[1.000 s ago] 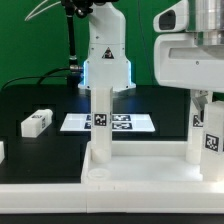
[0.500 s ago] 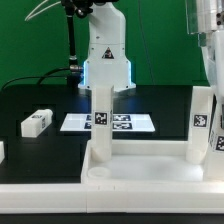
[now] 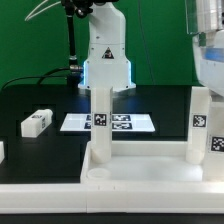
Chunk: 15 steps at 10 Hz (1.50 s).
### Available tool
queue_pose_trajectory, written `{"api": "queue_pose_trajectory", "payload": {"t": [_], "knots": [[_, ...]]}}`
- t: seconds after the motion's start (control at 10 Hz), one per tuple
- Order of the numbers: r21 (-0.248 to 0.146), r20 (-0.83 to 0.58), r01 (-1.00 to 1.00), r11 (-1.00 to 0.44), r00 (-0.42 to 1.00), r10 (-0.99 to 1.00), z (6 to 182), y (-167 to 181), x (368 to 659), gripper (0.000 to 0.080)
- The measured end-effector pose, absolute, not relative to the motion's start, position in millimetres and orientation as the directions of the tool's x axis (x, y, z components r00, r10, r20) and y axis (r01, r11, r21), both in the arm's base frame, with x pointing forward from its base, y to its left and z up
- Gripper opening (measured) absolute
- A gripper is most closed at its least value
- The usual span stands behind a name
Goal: Assemble desk
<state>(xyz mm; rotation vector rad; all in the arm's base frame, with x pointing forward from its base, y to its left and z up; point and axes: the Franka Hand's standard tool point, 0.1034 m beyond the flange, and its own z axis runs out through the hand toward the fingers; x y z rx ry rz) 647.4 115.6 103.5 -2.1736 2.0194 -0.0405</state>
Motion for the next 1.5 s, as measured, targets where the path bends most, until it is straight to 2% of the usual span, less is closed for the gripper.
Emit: {"api": "queue_pose_trajectory", "payload": {"t": [0.1, 0.3, 0.4, 0.6, 0.7, 0.8, 1.0, 1.1, 1.2, 1.5], "knots": [[-0.156, -0.078, -0.967, -0.203, 0.217, -0.973, 102.5, 116.6, 646.3, 0.0639], [-0.162, -0.062, -0.942, -0.295, 0.308, -0.949, 102.2, 115.5, 646.4, 0.0648], [-0.165, -0.042, -0.908, -0.386, 0.397, -0.917, 102.2, 114.5, 646.5, 0.0648], [-0.116, -0.004, -0.692, -0.713, 0.718, -0.696, 105.7, 109.1, 648.1, 0.0648], [-0.122, 0.011, -0.602, -0.789, 0.794, -0.608, 109.8, 108.3, 652.7, 0.0648], [-0.126, 0.014, -0.593, -0.796, 0.801, -0.599, 112.0, 109.5, 653.4, 0.0648], [-0.122, 0.006, -0.631, -0.766, 0.772, -0.636, 109.4, 108.6, 652.0, 0.0384], [-0.119, 0.006, -0.645, -0.755, 0.76, -0.65, 109.3, 104.7, 652.0, 0.0384], [-0.119, -0.001, -0.688, -0.716, 0.722, -0.692, 109.1, 103.9, 651.9, 0.0309], [-0.107, -0.036, -0.89, -0.444, 0.449, -0.893, 107.0, 94.6, 650.0, 0.0299]]}}
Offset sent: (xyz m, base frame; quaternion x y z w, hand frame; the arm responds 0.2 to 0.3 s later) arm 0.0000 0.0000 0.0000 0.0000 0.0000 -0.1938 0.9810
